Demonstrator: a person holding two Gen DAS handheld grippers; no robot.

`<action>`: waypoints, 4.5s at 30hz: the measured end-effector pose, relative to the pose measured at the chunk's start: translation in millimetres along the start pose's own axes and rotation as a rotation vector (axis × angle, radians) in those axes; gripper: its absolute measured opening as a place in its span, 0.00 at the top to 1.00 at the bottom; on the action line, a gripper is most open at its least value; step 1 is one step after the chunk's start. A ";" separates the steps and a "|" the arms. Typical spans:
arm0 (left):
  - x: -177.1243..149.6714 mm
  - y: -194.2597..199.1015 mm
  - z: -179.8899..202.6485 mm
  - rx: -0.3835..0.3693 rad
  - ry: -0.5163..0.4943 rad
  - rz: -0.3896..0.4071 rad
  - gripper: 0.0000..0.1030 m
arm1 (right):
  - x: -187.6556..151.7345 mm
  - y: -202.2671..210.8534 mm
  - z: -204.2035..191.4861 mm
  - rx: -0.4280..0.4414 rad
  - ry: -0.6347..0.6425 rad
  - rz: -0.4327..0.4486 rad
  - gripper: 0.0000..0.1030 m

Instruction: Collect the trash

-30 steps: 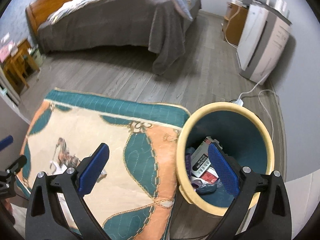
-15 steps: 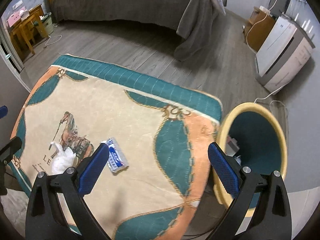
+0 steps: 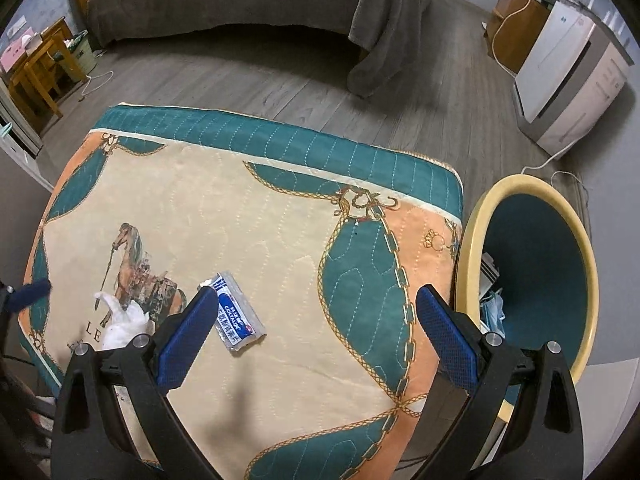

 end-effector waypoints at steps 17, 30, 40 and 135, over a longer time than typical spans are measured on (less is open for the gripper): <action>-14.1 -18.4 -16.1 0.004 -0.045 -0.070 0.69 | -15.5 -25.4 -27.5 0.047 0.023 -0.066 0.06; -17.0 -24.2 -65.5 0.094 0.020 -0.087 0.68 | -34.9 -50.0 -61.4 0.061 0.078 -0.163 0.39; -17.6 -31.2 -69.9 0.078 0.014 -0.104 0.66 | -30.3 -48.5 -74.6 0.096 -0.004 -0.154 0.50; 162.2 56.8 211.5 -0.241 -0.219 0.337 0.05 | -67.4 165.4 243.2 -0.268 -0.541 0.235 0.06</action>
Point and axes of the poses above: each gripper's, at about its wrist camera, not at the fingertips, and y roughly against the way its jaws point, z to its right, x to its top, the point moved 5 cm from there along -y, roughly the way its jaws point, and after that the axes turned 14 degrees about z, right-handed, at the moved point
